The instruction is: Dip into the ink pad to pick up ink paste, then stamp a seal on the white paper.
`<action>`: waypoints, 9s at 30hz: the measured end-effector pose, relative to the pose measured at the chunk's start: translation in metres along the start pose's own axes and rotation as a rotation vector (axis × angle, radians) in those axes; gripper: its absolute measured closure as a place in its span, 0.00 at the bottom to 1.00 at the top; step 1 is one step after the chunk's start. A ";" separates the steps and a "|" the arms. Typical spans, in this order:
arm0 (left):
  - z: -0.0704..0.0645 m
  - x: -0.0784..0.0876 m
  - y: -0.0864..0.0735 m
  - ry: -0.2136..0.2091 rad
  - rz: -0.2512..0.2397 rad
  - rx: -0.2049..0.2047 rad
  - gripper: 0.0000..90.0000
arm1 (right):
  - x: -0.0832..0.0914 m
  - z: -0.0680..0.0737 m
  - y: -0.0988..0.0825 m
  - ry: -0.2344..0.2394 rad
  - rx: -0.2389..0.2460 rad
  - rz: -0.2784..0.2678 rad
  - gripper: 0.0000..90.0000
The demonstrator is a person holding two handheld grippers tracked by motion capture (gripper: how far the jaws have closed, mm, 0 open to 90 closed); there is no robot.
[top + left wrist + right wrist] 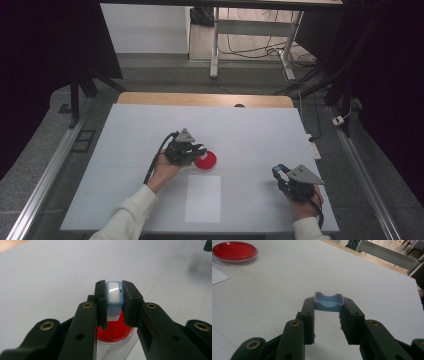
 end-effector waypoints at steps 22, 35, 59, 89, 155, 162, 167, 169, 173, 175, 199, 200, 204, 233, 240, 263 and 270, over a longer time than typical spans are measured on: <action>0.003 -0.015 -0.004 0.016 0.052 0.000 0.84 | 0.000 0.000 0.000 0.001 0.001 -0.001 0.73; 0.001 -0.019 -0.005 0.027 0.054 -0.014 0.84 | 0.000 0.000 0.000 0.001 0.002 0.000 0.73; 0.000 -0.023 -0.008 0.048 0.069 -0.035 0.84 | 0.000 0.001 0.000 0.000 0.004 0.003 0.73; -0.003 0.000 0.004 0.035 0.003 -0.032 0.84 | 0.000 0.001 0.001 -0.002 0.002 -0.004 0.73; 0.006 -0.019 -0.008 0.092 0.078 -0.041 0.84 | -0.001 0.001 0.000 0.002 0.007 0.003 0.73; 0.005 -0.017 -0.006 0.085 0.059 -0.037 0.84 | -0.001 0.001 0.000 0.002 0.007 0.002 0.73; 0.006 -0.012 -0.003 0.060 0.037 -0.020 0.84 | -0.001 0.001 0.000 0.002 0.003 0.003 0.73; 0.005 -0.008 -0.001 0.057 0.022 -0.016 0.84 | -0.001 0.000 0.000 0.001 0.004 0.004 0.73; 0.004 0.000 0.004 0.048 -0.001 -0.013 0.84 | -0.001 0.000 0.000 0.000 0.002 0.002 0.73; 0.003 0.004 0.006 0.040 -0.015 -0.007 0.84 | -0.001 0.000 0.000 0.000 0.004 0.002 0.73; -0.004 0.026 0.010 -0.033 -0.039 -0.011 0.84 | -0.001 0.000 0.000 0.001 0.005 0.002 0.73; -0.004 0.027 0.010 -0.035 -0.039 -0.014 0.84 | -0.001 0.000 0.000 0.001 0.005 0.002 0.73; -0.007 0.029 0.010 -0.048 -0.037 -0.024 0.84 | -0.001 0.000 0.000 0.001 0.005 0.002 0.73; -0.017 0.044 0.005 -0.103 -0.017 -0.057 0.84 | -0.001 0.000 0.000 -0.001 0.007 0.003 0.73; -0.020 0.047 0.002 -0.112 -0.011 -0.066 0.84 | -0.001 0.000 0.000 0.001 0.005 -0.002 0.73; -0.032 0.057 -0.010 -0.135 -0.005 -0.095 0.84 | -0.002 0.000 0.000 0.003 0.008 -0.001 0.73; -0.035 0.060 -0.014 -0.141 -0.004 -0.100 0.84 | -0.002 0.001 0.000 0.004 0.008 -0.002 0.73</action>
Point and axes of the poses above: each handheld gripper's, and its own axes: x roughly backward along the jaws, y roughly out of its top, z roughly to its left, the point moved 5 cm from there along -x, roughly forward along the jaws, and after that the axes turned 13 degrees about x, right-handed, at the moved point
